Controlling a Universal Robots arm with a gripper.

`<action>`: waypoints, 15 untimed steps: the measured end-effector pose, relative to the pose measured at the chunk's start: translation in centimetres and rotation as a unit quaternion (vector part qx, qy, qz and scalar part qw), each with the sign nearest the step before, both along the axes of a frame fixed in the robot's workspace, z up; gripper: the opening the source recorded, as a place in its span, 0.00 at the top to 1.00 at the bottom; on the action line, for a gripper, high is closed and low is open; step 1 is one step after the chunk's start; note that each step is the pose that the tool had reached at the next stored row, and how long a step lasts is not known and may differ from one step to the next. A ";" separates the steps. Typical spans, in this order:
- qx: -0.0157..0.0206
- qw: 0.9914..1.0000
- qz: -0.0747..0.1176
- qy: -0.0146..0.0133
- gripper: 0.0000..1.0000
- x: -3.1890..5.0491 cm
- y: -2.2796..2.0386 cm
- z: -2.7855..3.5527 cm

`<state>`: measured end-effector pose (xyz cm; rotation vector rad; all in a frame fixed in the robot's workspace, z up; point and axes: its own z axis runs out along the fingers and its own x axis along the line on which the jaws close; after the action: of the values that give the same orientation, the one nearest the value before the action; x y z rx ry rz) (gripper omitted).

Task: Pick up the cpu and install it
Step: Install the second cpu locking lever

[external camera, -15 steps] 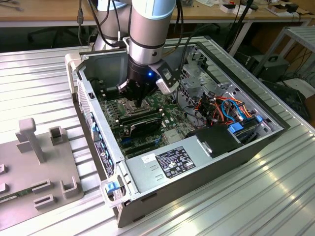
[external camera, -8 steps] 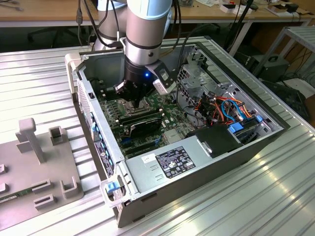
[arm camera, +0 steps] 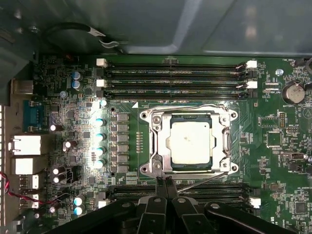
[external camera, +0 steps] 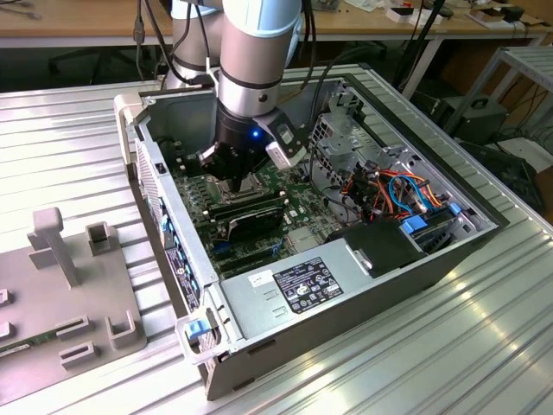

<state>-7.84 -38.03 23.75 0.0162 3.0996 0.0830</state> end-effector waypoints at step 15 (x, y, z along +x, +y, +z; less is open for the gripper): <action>0.000 1.000 0.000 0.000 0.89 -0.31 0.00 -0.86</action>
<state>-8.15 -38.03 22.89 0.0158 3.0997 0.0830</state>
